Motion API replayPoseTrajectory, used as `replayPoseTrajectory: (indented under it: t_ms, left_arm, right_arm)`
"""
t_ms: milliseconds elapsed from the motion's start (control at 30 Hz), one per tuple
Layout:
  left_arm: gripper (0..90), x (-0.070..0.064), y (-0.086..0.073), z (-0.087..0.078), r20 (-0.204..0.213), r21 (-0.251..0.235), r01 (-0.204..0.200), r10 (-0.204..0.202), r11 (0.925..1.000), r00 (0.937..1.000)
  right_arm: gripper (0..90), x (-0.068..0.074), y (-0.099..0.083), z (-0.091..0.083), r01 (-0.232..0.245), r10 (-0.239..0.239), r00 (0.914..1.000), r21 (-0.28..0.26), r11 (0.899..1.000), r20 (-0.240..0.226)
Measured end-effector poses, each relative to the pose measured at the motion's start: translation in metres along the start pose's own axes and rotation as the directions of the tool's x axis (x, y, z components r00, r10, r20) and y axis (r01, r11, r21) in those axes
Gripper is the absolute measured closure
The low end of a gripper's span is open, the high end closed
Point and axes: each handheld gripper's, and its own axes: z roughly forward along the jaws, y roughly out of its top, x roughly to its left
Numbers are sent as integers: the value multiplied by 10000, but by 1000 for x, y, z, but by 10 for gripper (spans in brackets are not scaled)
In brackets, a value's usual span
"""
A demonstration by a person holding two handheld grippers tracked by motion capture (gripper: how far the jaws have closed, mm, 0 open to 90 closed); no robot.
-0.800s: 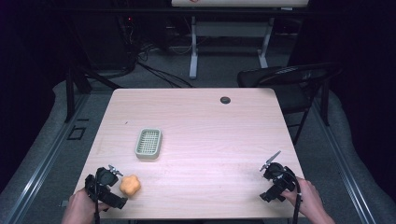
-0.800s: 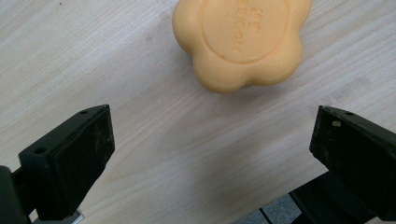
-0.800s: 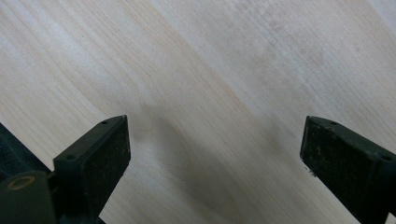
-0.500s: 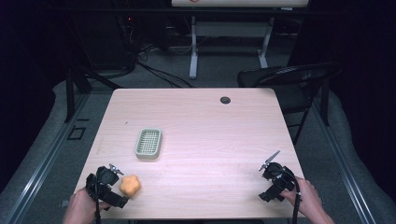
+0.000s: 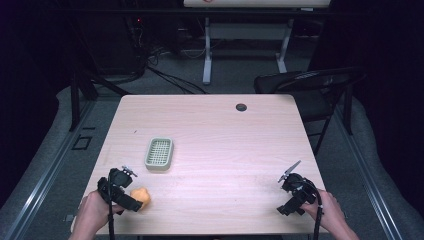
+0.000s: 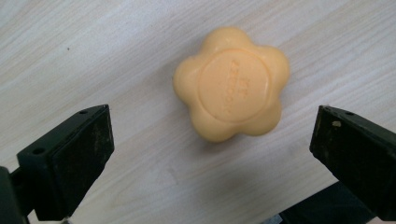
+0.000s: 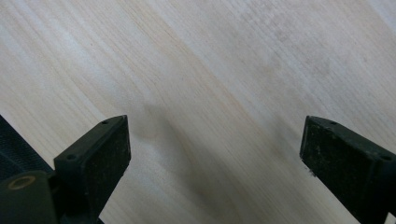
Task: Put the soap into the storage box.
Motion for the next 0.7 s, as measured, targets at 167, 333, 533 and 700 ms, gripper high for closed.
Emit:
replayPoseTrajectory:
  t_ms: [167, 333, 533, 700]
  left_arm:
    - [0, 1, 10, 6, 103, 259, -258, 256, 9993, 9996]
    - [0, 1, 14, 14, 288, 598, -249, 233, 9979, 9993]
    - [0, 2, 15, 21, 346, 820, -196, 169, 9964, 9993]
    - [1, 3, 19, 26, 509, 775, -175, 136, 9968, 9986]
  right_arm:
    - [84, 2, 5, -1, 53, -53, 9999, 10, 10000, 127]
    - [84, 4, 1, 4, 25, -26, 10000, 138, 9999, 21]
    - [84, 7, 0, -1, 172, -172, 9998, 28, 9998, 125]
    - [84, 6, 1, 3, 157, -156, 9999, 148, 9998, -22]
